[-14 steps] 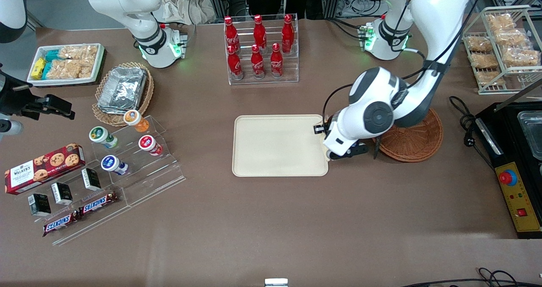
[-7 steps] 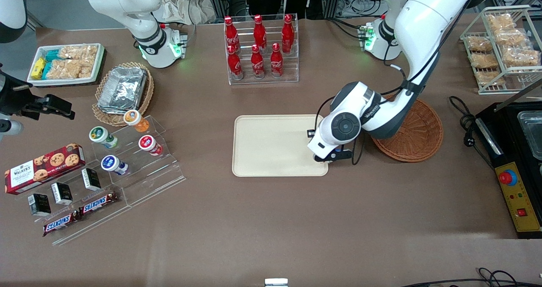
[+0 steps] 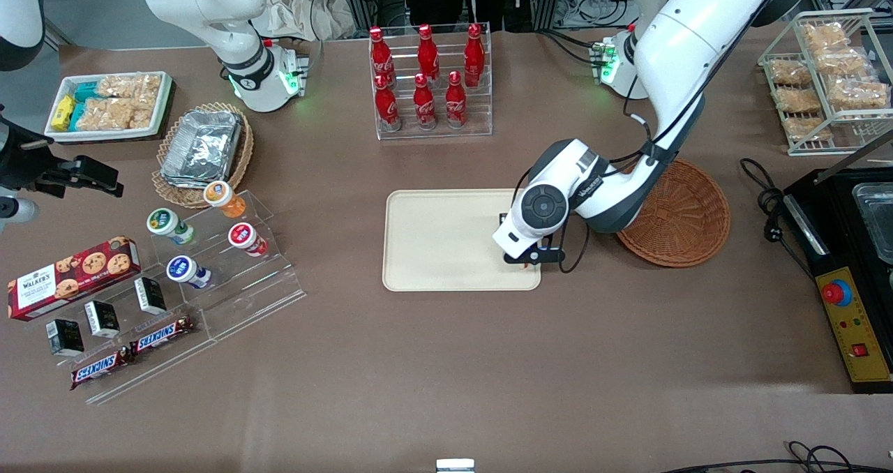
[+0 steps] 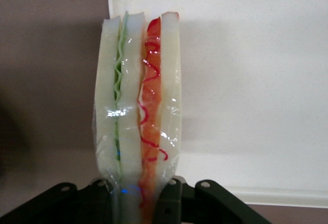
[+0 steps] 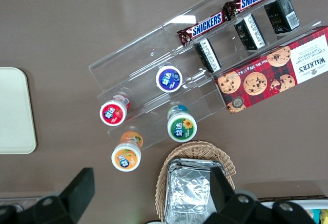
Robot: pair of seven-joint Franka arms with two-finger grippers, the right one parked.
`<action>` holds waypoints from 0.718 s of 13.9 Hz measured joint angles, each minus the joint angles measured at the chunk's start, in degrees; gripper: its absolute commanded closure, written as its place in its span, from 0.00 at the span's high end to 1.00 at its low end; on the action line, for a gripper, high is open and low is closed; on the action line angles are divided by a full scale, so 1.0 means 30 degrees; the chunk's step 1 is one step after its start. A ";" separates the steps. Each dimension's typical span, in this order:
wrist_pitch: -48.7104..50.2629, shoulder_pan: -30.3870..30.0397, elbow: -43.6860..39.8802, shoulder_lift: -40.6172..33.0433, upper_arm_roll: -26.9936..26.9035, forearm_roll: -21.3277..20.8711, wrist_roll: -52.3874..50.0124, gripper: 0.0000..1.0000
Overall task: Place sandwich from basket to tray
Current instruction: 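Lower the sandwich onto the tray and open the left gripper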
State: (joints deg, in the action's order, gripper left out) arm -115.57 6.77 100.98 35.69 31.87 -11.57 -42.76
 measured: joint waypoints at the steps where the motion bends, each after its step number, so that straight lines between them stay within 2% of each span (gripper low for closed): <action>1: -0.0100 0.0022 -0.0004 0.0173 0.0000 -0.0238 0.0002 0.23; 5: -0.0270 0.0100 -0.0256 0.0918 -0.0001 -0.0910 0.0012 0.25; 7: -0.0267 0.0222 -0.0671 0.1225 0.0002 -0.0953 0.0058 0.35; 8: -0.0262 0.0333 -0.0825 0.1349 0.0001 -0.0996 0.0067 0.48; 9: -0.0262 0.0449 -0.0938 0.1427 0.0001 -0.1033 0.0066 0.82; 10: -0.0260 0.0536 -0.1015 0.1468 -0.0001 -0.1050 0.0066 1.00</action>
State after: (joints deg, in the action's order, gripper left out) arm -116.36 8.38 97.94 40.10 31.87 -14.72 -42.56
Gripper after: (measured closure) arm 0.661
